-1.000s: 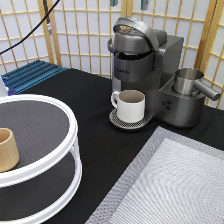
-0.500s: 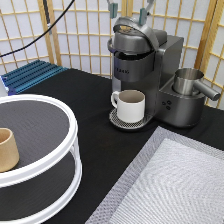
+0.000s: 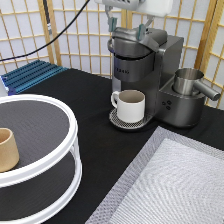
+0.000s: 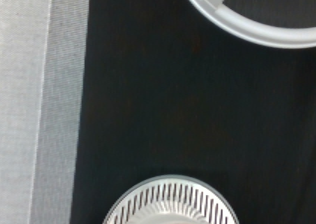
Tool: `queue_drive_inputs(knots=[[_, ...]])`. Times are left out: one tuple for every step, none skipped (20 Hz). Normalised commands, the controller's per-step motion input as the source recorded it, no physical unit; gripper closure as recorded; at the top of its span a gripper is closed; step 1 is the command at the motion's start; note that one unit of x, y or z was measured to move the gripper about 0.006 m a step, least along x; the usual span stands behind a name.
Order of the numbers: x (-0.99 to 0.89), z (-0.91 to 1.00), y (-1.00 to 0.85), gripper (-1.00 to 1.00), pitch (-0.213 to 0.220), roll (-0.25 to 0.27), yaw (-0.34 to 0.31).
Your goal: Make coffee
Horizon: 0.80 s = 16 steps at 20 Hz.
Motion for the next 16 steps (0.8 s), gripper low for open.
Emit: queue_drive_inputs(knots=[[0.14,-0.49,-0.15,-1.0,0.0,-0.062,0.0],[0.2,-0.49,-0.1,-1.0,0.0,-0.061,0.0],[0.25,-0.48,-0.07,-1.0,0.0,-0.056,0.0],[0.2,-0.46,-0.09,-1.0,0.0,-0.035,0.0],[0.2,-0.43,-0.12,-1.0,-0.003,-0.013,0.0],[0.17,-0.43,-0.11,-1.0,-0.013,-0.001,0.0],[0.15,-0.45,-0.17,-1.0,-0.024,0.0,0.0],[0.04,-0.54,-0.17,-1.0,-0.041,0.0,0.0],[0.0,-0.6,-0.18,-1.0,-0.049,0.0,0.0],[0.0,-0.61,-0.19,-1.0,-0.049,0.0,0.0],[-0.03,-0.63,-0.15,-1.0,-0.061,0.0,0.0],[-0.09,-0.64,-0.1,-1.0,-0.072,0.0,0.0],[-0.07,-0.64,-0.13,-1.0,-0.074,0.0,0.0],[-0.08,-0.65,-0.11,-1.0,-0.079,0.0,0.0],[-0.08,-0.61,-0.1,-1.0,-0.086,0.0,0.0],[-0.06,-0.64,-0.1,-1.0,-0.095,0.0,0.001]])
